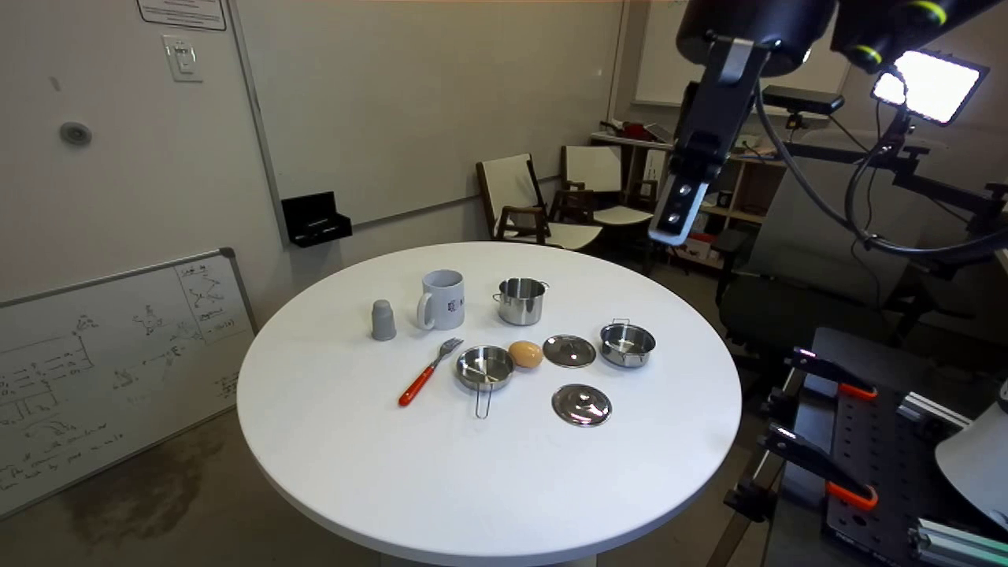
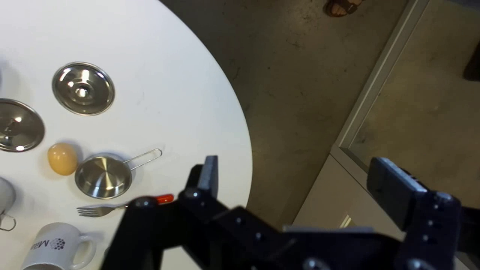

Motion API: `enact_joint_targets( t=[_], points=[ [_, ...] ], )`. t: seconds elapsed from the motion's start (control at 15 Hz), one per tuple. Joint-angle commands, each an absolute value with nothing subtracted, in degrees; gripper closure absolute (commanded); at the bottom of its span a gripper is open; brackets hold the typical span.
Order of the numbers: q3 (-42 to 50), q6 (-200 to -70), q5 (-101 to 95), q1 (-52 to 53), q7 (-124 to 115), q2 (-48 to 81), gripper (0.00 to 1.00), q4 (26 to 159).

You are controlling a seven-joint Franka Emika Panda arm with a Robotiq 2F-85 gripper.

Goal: Close the lid of the silver pot

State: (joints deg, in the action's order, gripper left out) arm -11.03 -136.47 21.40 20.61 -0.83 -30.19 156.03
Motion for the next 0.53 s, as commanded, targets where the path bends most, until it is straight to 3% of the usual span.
enact_joint_targets(
  t=[0.0, 0.4, 0.47],
  points=[
    [-12.8, -143.0, 14.6, 16.7, -1.4, -20.5, 0.0, 154.4],
    [-12.0, -151.0, 7.5, 11.7, -5.2, -6.0, 0.0, 151.9],
    [-11.3, -149.6, 8.8, 12.5, -3.1, -11.5, 0.0, 155.3]
  ],
)
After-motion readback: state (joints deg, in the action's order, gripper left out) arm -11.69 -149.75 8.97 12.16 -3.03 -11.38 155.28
